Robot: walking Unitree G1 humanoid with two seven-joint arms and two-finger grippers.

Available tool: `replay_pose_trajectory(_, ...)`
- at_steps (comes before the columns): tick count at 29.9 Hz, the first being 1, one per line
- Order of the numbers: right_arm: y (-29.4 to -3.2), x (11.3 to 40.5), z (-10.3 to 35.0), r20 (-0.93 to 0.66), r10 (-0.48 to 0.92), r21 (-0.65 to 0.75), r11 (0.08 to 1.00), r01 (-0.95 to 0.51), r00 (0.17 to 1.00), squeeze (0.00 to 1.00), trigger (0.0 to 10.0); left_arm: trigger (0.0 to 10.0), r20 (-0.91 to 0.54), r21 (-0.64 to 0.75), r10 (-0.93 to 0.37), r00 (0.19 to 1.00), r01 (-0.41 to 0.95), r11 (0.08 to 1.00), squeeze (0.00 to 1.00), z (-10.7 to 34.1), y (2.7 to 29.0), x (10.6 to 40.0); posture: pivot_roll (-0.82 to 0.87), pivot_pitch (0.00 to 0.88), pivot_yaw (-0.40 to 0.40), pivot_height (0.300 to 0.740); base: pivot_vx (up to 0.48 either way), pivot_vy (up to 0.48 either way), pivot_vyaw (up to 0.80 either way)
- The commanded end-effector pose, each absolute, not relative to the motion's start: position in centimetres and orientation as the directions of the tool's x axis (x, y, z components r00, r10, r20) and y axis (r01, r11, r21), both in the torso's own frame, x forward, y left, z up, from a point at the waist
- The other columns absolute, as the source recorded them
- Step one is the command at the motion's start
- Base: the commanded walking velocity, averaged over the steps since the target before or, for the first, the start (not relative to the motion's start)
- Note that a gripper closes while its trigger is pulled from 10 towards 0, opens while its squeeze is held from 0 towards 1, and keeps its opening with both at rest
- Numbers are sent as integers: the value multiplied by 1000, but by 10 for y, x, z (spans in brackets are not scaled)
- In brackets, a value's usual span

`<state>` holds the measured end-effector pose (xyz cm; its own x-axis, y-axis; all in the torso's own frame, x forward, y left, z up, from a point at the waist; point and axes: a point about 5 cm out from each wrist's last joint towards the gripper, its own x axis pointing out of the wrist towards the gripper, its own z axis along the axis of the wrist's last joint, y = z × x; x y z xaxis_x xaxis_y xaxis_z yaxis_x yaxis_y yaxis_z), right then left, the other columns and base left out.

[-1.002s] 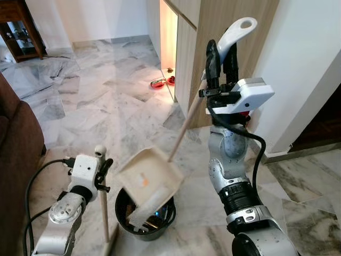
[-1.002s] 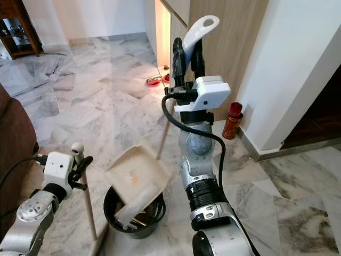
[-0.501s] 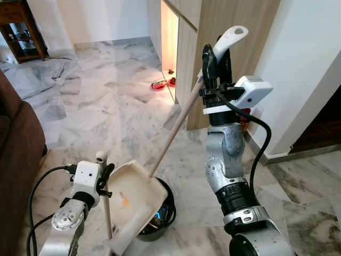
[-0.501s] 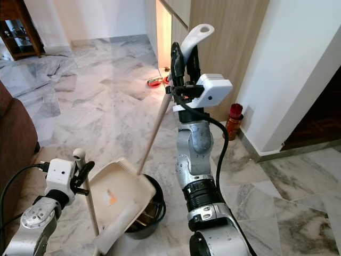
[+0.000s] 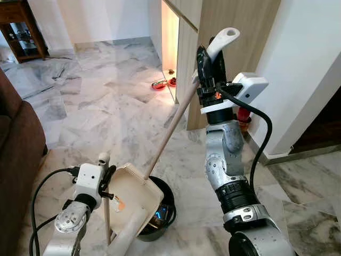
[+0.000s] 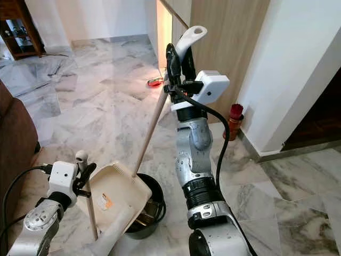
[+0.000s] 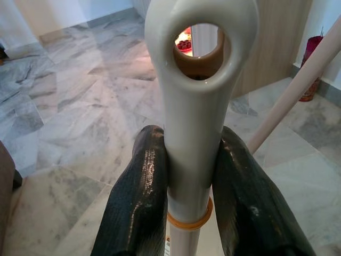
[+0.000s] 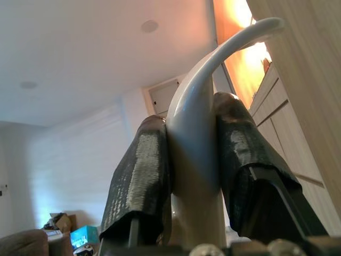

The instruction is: Sweep floor

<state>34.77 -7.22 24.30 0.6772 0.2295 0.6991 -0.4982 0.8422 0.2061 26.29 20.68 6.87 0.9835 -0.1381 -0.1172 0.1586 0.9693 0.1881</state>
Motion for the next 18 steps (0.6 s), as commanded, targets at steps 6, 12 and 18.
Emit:
replay_pose_trajectory(6,-69,346,262,747,228,180,835,-520,625,0,10000,10000,-122,219,-119,985,144,965,0,65,208,262,112,0,-17,740,0,0,0)
replay_pose_trajectory(12,-66,347,261,738,258,128,854,-505,624,0,10000,10000,-118,225,-111,987,135,965,0,65,209,262,116,0,-20,740,252,0,122)
replay_pose_trajectory(18,-65,349,259,721,264,149,844,-516,640,0,10000,10000,-114,231,-101,988,125,965,0,65,211,262,118,0,-20,740,254,0,499)
